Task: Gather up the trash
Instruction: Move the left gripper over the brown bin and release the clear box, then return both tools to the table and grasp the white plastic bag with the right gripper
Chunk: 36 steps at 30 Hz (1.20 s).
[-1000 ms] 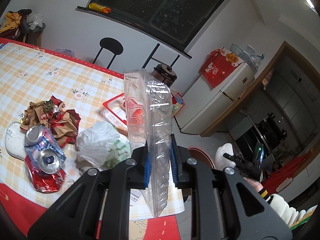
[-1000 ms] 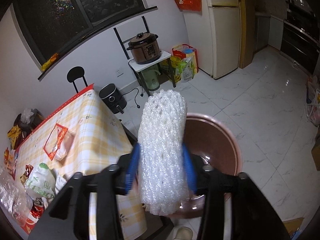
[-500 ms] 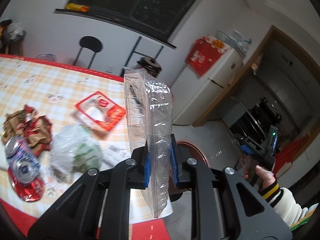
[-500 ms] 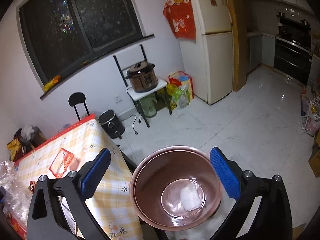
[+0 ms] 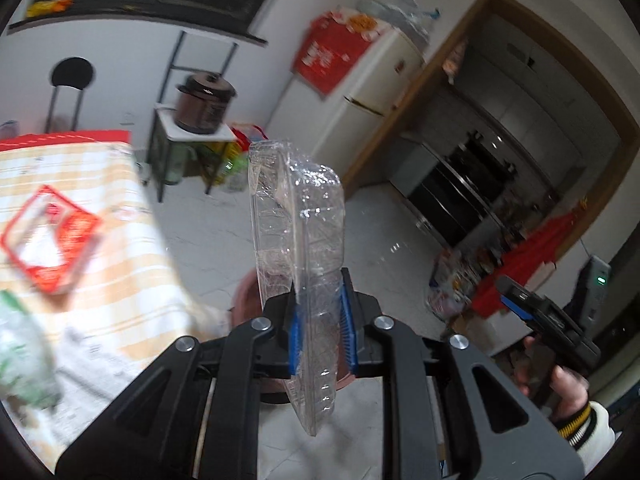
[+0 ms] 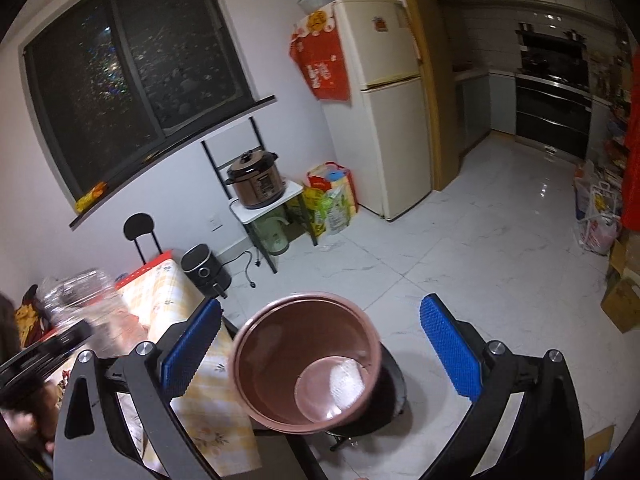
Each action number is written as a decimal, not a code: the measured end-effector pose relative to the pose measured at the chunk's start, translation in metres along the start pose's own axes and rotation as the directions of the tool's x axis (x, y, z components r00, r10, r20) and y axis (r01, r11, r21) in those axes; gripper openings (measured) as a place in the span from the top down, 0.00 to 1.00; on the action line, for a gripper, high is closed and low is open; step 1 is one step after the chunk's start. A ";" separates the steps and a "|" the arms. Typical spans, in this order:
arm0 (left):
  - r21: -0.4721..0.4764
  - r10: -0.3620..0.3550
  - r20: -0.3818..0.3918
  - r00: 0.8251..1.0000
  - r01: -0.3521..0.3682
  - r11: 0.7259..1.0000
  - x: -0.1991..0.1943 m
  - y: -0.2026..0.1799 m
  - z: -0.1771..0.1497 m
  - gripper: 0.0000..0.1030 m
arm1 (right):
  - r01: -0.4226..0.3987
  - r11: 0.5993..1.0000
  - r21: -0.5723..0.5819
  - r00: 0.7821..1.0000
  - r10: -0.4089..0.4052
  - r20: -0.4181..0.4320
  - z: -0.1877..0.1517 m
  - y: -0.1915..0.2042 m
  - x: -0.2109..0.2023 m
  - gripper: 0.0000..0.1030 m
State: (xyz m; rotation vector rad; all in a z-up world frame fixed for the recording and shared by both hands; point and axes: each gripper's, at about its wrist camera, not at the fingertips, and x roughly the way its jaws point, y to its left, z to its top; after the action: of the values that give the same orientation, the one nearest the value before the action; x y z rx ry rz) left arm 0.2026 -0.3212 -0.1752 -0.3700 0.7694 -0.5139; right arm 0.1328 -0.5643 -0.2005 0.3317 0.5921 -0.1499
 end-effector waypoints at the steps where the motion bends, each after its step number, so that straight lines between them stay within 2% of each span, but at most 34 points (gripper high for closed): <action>1: 0.008 -0.007 -0.015 1.000 0.007 1.000 0.017 -0.007 0.001 0.81 | 0.009 1.000 0.007 1.000 -0.009 0.002 -0.002 -0.005 -0.003 0.05; 9: 0.140 0.020 -0.073 0.997 -0.009 0.990 0.106 -0.049 0.000 0.81 | 0.091 0.993 0.078 0.996 -0.092 0.002 -0.012 -0.058 -0.020 0.05; 10: 0.159 0.026 -0.069 0.997 -0.014 0.987 0.112 -0.052 0.000 0.78 | 0.099 0.992 0.083 0.995 -0.099 0.004 -0.013 -0.063 -0.023 0.05; 12: 0.201 0.032 -0.050 0.998 -0.021 0.979 0.122 -0.061 0.003 0.47 | 0.108 0.990 0.094 0.994 -0.109 0.010 -0.014 -0.069 -0.027 0.05; 14: 0.219 0.030 -0.040 0.999 -0.021 0.975 0.125 -0.065 0.007 0.41 | 0.108 0.989 0.101 0.994 -0.110 0.015 -0.012 -0.072 -0.029 0.05; 16: 0.231 0.044 -0.036 0.998 -0.034 0.972 0.124 -0.067 0.011 0.41 | 0.100 0.990 0.102 0.994 -0.103 0.023 -0.010 -0.072 -0.030 0.05; 20: 0.201 0.054 0.017 0.998 -0.056 0.978 0.094 -0.055 0.022 0.39 | 0.067 0.993 0.095 0.996 -0.071 0.045 -0.004 -0.067 -0.031 0.05; 22: 0.185 0.071 0.042 0.997 -0.078 0.980 0.074 -0.047 0.029 0.28 | 0.049 0.995 0.081 0.997 -0.054 0.056 0.000 -0.058 -0.031 0.05; 23: 0.178 0.080 0.069 0.994 -0.092 0.980 0.060 -0.042 0.032 0.17 | 0.039 0.997 0.071 0.997 -0.044 0.062 0.003 -0.053 -0.030 0.05; 25: 0.174 0.090 0.118 0.989 -0.110 0.979 0.034 -0.036 0.037 0.16 | 0.022 0.998 0.053 0.997 -0.026 0.071 0.008 -0.041 -0.028 0.05; 27: 0.169 0.124 0.145 0.982 -0.148 0.974 0.003 -0.026 0.040 0.07 | 0.006 0.999 0.035 0.997 -0.009 0.078 0.014 -0.028 -0.026 0.05; 28: 0.163 0.137 0.161 0.977 -0.164 0.973 -0.010 -0.021 0.040 0.07 | 0.000 1.000 0.030 0.997 -0.002 0.080 0.016 -0.023 -0.026 0.05; 31: 0.132 0.205 0.219 0.954 -0.237 0.963 -0.060 0.000 0.039 0.06 | -0.021 1.000 0.012 0.996 0.020 0.087 0.020 -0.006 -0.023 0.05; 36: 0.048 0.362 0.273 0.891 -0.388 0.920 -0.134 0.039 0.024 0.06 | -0.059 0.998 -0.032 0.995 0.062 0.084 0.020 0.032 -0.018 0.05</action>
State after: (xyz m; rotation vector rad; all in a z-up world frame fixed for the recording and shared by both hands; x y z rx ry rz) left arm 0.1504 -0.2109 -0.1032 -0.1796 0.5382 -0.1325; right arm 0.1361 -0.5410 -0.1662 0.3133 0.4994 -0.0963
